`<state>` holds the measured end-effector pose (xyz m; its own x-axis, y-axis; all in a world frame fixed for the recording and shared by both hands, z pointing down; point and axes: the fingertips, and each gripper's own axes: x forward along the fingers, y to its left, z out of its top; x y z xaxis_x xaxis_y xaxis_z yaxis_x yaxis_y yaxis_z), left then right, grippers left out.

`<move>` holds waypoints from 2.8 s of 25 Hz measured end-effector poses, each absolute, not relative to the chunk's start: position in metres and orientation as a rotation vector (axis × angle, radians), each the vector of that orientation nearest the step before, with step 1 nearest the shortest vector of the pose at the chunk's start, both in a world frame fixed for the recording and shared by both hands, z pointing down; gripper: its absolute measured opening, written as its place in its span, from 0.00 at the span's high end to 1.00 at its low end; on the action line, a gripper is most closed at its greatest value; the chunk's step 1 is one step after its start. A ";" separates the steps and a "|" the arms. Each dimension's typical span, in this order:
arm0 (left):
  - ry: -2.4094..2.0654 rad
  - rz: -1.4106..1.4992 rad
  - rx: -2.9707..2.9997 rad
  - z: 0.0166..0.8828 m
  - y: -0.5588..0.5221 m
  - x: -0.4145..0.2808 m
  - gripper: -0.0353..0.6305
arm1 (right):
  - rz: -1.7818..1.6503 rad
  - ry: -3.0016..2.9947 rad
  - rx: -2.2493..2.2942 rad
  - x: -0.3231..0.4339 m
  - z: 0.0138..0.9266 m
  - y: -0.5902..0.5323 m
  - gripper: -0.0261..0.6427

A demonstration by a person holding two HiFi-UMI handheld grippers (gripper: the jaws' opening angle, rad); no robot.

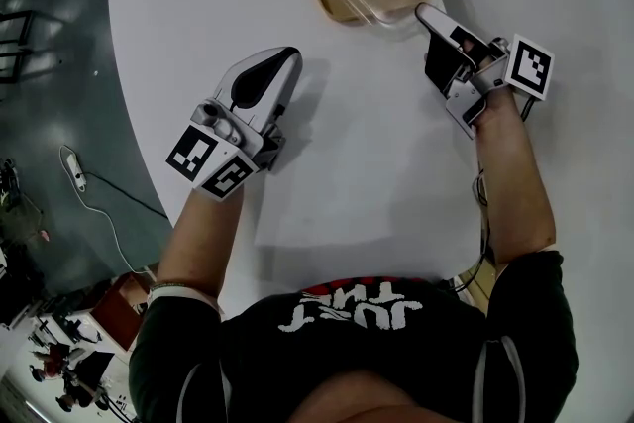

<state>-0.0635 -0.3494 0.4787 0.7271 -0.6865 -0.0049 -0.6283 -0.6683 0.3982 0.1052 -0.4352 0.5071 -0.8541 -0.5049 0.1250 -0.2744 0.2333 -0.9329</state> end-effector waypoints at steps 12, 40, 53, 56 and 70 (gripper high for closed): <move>-1.070 -0.235 2.572 0.471 -0.345 -0.078 0.95 | -1.520 2.249 -0.703 0.108 0.482 -0.442 0.91; -1.330 -0.302 2.599 0.385 -0.269 -0.178 0.95 | -1.104 2.443 -0.949 0.090 0.368 -0.401 0.92; -1.389 -0.312 2.610 0.312 -0.191 -0.222 0.95 | -0.831 2.528 -1.036 0.072 0.279 -0.335 0.92; -1.440 -0.289 2.615 0.294 -0.173 -0.223 0.95 | -0.761 2.554 -1.027 0.076 0.257 -0.324 0.92; -1.739 -0.296 2.553 0.208 -0.124 -0.160 0.95 | -0.362 2.716 -0.976 0.124 0.184 -0.308 0.92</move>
<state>-0.1599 -0.1243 0.2080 0.3536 -0.9255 -0.1355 -0.9182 -0.3711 0.1385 0.1244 -0.3078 0.1842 -0.7508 -0.6470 -0.1331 -0.5896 0.7472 -0.3068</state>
